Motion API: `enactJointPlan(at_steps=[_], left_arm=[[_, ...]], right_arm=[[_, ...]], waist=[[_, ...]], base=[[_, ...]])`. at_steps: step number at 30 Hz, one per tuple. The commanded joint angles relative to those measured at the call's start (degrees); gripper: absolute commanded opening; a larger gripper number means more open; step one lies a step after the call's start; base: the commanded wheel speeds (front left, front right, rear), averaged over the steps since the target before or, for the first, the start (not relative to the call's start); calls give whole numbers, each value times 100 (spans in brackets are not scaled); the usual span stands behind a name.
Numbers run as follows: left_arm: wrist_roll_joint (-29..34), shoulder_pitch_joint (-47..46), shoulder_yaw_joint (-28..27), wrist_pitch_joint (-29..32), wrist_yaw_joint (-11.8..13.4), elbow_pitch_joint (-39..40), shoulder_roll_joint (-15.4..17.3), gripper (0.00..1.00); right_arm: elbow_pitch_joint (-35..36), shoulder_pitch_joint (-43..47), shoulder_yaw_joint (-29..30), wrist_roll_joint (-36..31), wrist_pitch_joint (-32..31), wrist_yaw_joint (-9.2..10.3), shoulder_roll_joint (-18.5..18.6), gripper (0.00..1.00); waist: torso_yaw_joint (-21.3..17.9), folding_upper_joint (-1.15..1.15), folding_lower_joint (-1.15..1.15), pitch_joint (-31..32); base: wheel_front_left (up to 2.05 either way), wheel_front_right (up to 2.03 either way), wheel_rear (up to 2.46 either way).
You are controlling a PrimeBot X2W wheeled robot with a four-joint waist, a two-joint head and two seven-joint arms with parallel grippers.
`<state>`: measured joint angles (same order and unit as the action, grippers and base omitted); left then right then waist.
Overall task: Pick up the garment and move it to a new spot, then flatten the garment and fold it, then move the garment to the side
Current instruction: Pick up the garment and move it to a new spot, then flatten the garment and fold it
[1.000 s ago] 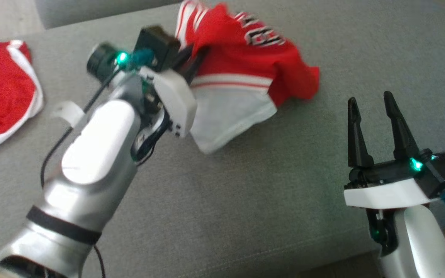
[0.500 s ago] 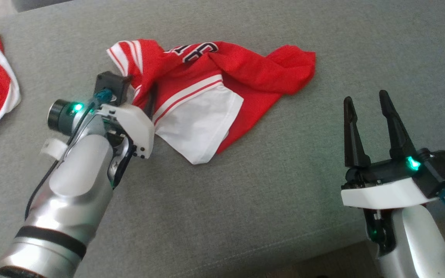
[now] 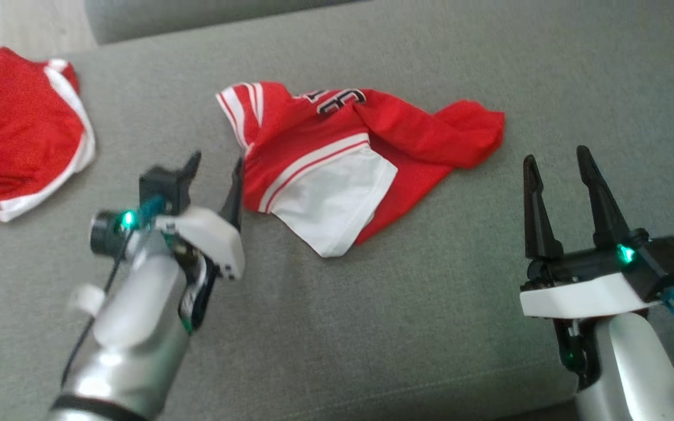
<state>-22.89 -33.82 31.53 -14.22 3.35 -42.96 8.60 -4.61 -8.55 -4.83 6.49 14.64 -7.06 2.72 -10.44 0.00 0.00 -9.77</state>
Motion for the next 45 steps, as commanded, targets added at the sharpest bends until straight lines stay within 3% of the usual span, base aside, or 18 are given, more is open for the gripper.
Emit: enactJointPlan(at_steps=[1,12,20,32,45], left_arm=[[-27,-62,-224,-61,53,204,90,100],[200,1834,-933,-76,531,2161,-32,100],[452,2827,-1377,-77,643,3096,-254,100],[791,3393,-1923,-77,631,3550,-455,100],[966,3483,-2043,-77,493,3496,-543,100]], right_arm=[[152,-5,-88,-36,36,-43,16,100],[-121,589,68,-176,36,-43,16,100],[-291,782,52,-102,36,-43,16,100],[-470,769,-69,-17,36,-43,16,100],[-515,765,-93,-24,36,-43,16,100]], waist=[[115,0,0,165],[406,0,0,866],[462,0,0,1022],[589,0,0,1100],[596,0,0,1113]], base=[[0,0,0],[0,0,0],[0,0,0],[0,0,0],[0,0,0]])
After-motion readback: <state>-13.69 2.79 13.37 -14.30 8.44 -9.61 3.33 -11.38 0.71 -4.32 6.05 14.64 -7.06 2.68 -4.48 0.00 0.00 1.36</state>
